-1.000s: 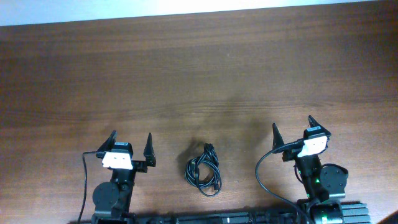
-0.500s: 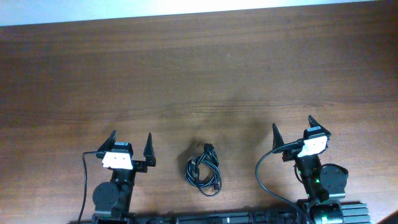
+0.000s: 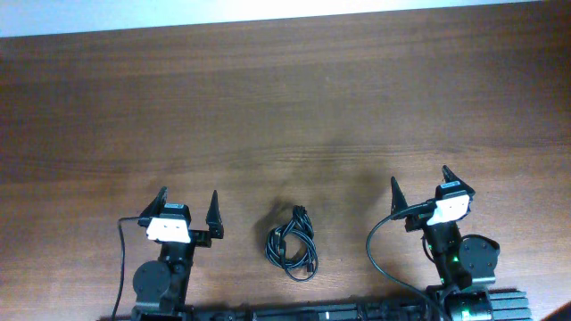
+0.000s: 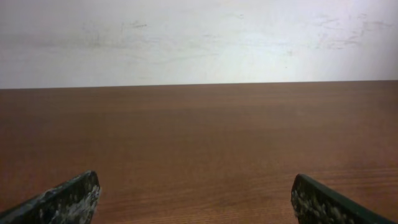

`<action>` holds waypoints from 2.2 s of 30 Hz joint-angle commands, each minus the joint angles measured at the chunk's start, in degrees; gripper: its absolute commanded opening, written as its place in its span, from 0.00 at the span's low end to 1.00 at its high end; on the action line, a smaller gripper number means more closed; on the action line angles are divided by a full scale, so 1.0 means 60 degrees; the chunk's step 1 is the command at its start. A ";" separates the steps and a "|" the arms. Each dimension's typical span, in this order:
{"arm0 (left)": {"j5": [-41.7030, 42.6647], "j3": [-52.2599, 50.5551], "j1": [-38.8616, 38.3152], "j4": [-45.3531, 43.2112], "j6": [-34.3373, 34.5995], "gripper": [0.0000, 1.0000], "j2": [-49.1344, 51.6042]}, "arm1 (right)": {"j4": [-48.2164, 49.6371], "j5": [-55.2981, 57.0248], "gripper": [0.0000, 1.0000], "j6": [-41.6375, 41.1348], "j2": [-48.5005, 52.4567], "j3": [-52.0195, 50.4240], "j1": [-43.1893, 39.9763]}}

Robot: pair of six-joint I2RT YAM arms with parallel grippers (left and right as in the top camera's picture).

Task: Untangle cables

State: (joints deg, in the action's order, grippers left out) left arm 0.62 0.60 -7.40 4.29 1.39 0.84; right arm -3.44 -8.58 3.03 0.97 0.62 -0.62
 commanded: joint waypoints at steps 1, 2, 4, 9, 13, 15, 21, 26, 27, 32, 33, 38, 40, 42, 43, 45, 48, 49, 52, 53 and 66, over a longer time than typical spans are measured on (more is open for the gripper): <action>0.0182 -0.0011 -0.0036 0.0062 0.0127 0.99 -0.0073 | -0.0047 0.0040 0.99 -0.0011 0.0015 -0.0047 0.0058; 0.0182 -0.0011 -0.0036 0.0062 0.0127 0.99 -0.0073 | -0.0047 0.0040 0.99 -0.0011 0.0015 -0.0047 0.0058; 0.0182 -0.0011 -0.0036 0.0062 0.0127 0.99 -0.0073 | -0.0047 0.0040 0.99 -0.0011 0.0015 -0.0047 0.0058; 0.0182 -0.0011 -0.0036 0.0058 0.0127 0.99 -0.0073 | -0.0047 0.0040 0.99 -0.0011 0.0015 -0.0047 0.0058; 0.0182 -0.0011 -0.0036 0.0062 0.0127 0.99 -0.0073 | -0.0047 0.0040 0.99 -0.0011 0.0015 -0.0047 0.0058; 0.0182 -0.0011 -0.0036 0.0062 0.0127 0.99 -0.0073 | -0.0047 0.0040 0.99 -0.0011 0.0015 -0.0047 0.0058; 0.0175 -0.0011 -0.0036 0.0073 0.0127 0.99 -0.0073 | -0.0047 0.0040 0.99 -0.0011 0.0015 -0.0047 0.0058; 0.0175 0.0138 -0.0036 0.0364 0.0127 0.99 -0.0073 | -0.0047 0.0040 0.99 -0.0011 0.0015 -0.0047 0.0058; 0.0171 0.0280 -0.0036 0.0656 0.0127 0.99 -0.0073 | -0.0047 0.0040 0.99 -0.0011 0.0015 -0.0047 0.0058; -0.0084 0.1184 -0.0036 0.1734 0.0124 0.99 -0.0073 | -0.0047 0.0040 0.99 -0.0011 0.0015 -0.0047 0.0058; -0.0117 0.1362 -0.0036 0.1887 0.0124 0.99 -0.0073 | -0.0047 0.0040 0.99 -0.0011 0.0015 -0.0047 0.0058; -0.0178 0.2109 -0.0036 0.2116 0.0127 0.99 0.0204 | -0.0047 0.0040 0.99 -0.0011 0.0015 -0.0051 0.0058; -0.0175 0.2444 -0.0036 0.2255 0.0124 0.99 0.0688 | -0.0047 0.0040 0.99 -0.0011 0.0015 -0.0047 0.0058; -0.0164 0.2823 -0.0036 0.2269 0.0124 0.99 0.1490 | -0.0047 0.0040 0.99 -0.0011 0.0015 -0.0047 0.0058; -0.0135 0.3038 -0.0036 0.2269 0.0124 0.99 0.1912 | -0.0047 0.0040 0.99 -0.0011 0.0015 -0.0051 0.0058; -0.0084 0.3472 -0.0036 0.2273 0.0124 0.99 0.2718 | -0.0047 0.0040 0.99 -0.0011 0.0015 -0.0047 0.0058; 0.0040 0.4022 -0.0036 0.2269 0.0124 0.99 0.3770 | -0.0047 0.0040 0.99 -0.0011 0.0015 -0.0051 0.0058; 0.0040 0.4186 -0.0036 0.2269 0.0124 0.99 0.4171 | -0.0047 0.0040 0.99 -0.0011 0.0015 -0.0047 0.0058; 0.0197 0.4422 -0.0036 0.2269 0.0124 0.99 0.4874 | -0.0047 0.0040 0.99 -0.0011 0.0015 -0.0047 0.0058; 0.0335 0.4510 -0.0036 0.2269 0.0124 0.99 0.5056 | -0.0047 0.0040 0.99 -0.0011 0.0015 -0.0047 0.0058; 0.2816 0.7967 -0.0036 0.5286 -0.1865 0.99 0.8561 | -0.0047 0.0040 0.99 -0.0011 0.0015 -0.0047 0.0058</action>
State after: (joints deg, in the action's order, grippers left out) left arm 10.52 43.42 -7.40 33.17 -4.45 48.42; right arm -3.44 -8.58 3.03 1.23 0.62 -0.62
